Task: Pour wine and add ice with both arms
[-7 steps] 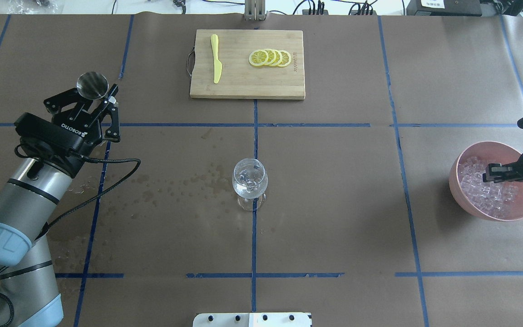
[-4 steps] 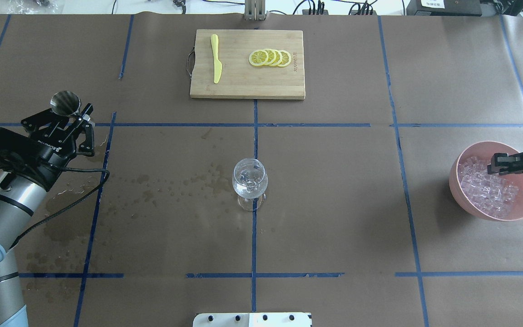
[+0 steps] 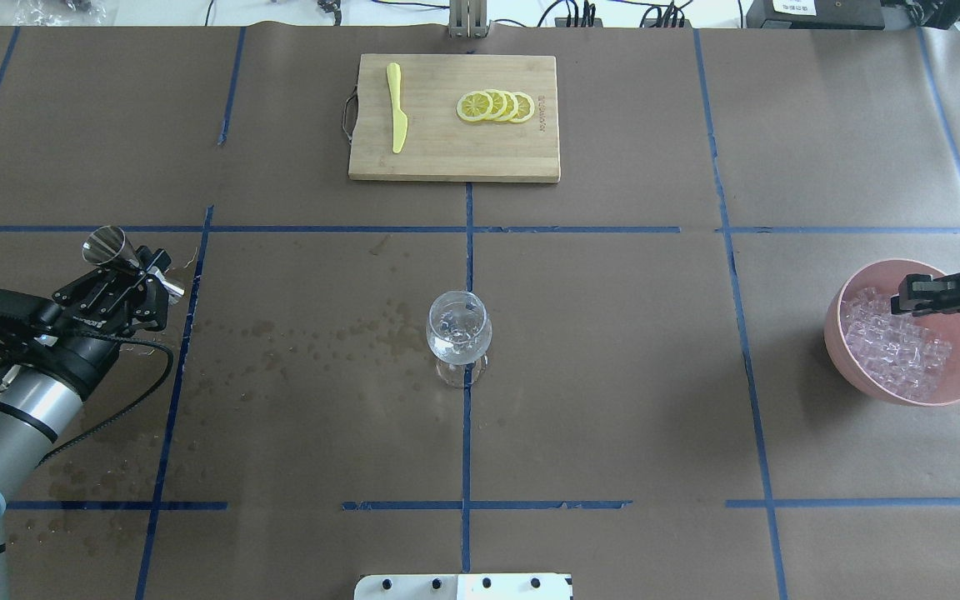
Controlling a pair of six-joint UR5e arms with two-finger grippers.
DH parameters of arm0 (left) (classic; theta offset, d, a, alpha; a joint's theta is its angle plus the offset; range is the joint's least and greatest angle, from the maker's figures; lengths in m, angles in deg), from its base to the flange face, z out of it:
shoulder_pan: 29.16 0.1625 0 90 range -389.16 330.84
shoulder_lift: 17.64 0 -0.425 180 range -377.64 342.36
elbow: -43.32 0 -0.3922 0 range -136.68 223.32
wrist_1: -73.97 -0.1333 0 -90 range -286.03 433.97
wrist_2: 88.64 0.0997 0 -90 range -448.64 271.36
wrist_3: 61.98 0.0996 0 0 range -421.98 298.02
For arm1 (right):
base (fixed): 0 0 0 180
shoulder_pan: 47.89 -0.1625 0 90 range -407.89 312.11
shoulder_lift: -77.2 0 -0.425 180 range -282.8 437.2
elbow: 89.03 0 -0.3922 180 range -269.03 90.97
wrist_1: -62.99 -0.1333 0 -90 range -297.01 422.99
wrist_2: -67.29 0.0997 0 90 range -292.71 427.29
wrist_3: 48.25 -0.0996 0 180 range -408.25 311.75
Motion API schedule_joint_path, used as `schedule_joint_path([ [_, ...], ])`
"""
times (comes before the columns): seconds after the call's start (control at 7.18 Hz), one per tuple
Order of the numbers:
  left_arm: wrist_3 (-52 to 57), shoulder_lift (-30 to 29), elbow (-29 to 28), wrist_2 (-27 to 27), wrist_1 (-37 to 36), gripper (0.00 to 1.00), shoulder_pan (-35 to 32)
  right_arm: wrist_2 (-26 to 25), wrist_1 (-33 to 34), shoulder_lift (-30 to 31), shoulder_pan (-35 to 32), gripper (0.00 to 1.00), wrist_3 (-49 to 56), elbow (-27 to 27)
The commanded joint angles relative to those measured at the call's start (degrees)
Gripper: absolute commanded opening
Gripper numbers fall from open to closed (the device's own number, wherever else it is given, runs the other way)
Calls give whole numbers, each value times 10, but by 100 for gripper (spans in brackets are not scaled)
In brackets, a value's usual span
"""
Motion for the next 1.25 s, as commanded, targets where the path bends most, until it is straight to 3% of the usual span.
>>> schedule_joint_path([
  [0.0,-69,2,-30,100,-2,0,70,2,-2,-1,0,0,-1,21],
  [0.28,-69,3,-76,148,-2,0,93,23,-3,0,-4,0,-2,49],
  [0.7,-69,3,-113,163,-2,0,96,122,-3,-23,-82,0,-2,68],
  [1.11,-68,3,-124,169,-6,0,106,135,-3,-39,-92,0,-3,69],
])
